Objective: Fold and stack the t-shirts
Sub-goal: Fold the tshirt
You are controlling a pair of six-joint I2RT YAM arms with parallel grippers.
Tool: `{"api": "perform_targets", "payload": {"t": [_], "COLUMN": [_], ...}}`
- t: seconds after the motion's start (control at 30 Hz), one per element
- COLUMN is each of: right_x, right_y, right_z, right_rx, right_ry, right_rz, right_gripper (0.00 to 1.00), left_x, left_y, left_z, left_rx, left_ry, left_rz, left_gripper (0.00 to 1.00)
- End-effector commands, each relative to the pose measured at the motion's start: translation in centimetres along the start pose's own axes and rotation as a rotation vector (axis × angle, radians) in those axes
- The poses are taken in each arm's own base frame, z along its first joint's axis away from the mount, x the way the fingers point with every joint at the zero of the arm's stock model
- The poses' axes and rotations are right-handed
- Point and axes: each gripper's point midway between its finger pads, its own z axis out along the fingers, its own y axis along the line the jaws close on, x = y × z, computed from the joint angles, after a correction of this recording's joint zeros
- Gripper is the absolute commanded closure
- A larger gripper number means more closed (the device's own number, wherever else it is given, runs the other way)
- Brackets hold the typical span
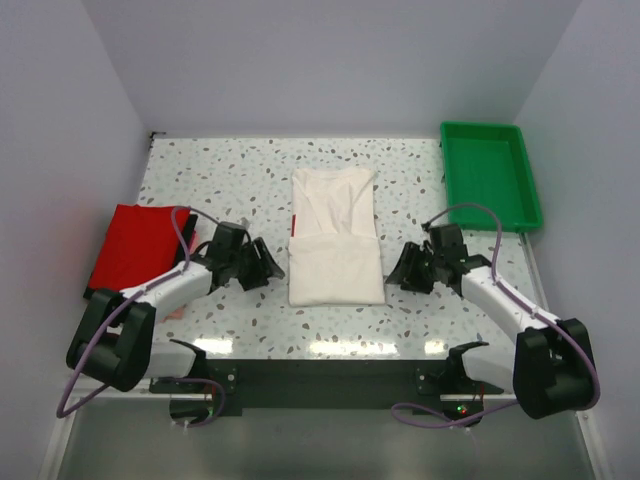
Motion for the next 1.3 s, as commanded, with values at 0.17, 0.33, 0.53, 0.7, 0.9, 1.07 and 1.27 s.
{"api": "perform_targets", "payload": {"t": [0.17, 0.33, 0.53, 0.7, 0.9, 1.07, 1.27], "right_x": [4.9, 5.7, 5.9, 6.2, 6.8, 7.2, 7.5], "right_y": [-1.1, -1.1, -1.1, -1.1, -1.3, -1.4, -1.4], "right_z": [0.7, 1.5, 2.0, 2.3, 2.9, 3.3, 3.9], "right_rx": [-0.060, -0.079, -0.092, -0.101, -0.101, -0.109, -0.123], "right_ry": [0.081, 0.104, 0.105, 0.112, 0.130, 0.144, 0.160], "right_rz": [0.115, 0.160, 0.193, 0.204, 0.210, 0.220, 0.227], "right_gripper": [0.48, 0.48, 0.50, 0.55, 0.60, 0.61, 0.71], "left_x": [5.4, 7.3, 9.0, 9.8, 10.3, 10.1, 9.9], "left_y": [0.3, 0.7, 1.5, 2.1, 2.4, 2.2, 1.6], "left_z": [-1.4, -1.0, -0.2, 0.1, 0.7, 1.0, 1.5], "left_rx": [0.139, 0.140, 0.079, 0.034, 0.003, 0.013, 0.012], "left_ry": [0.119, 0.158, 0.186, 0.180, 0.178, 0.159, 0.154], "left_rz": [-0.034, -0.045, -0.064, -0.083, -0.105, -0.116, -0.108], "left_gripper": [0.41, 0.41, 0.44, 0.48, 0.52, 0.55, 0.69]}}
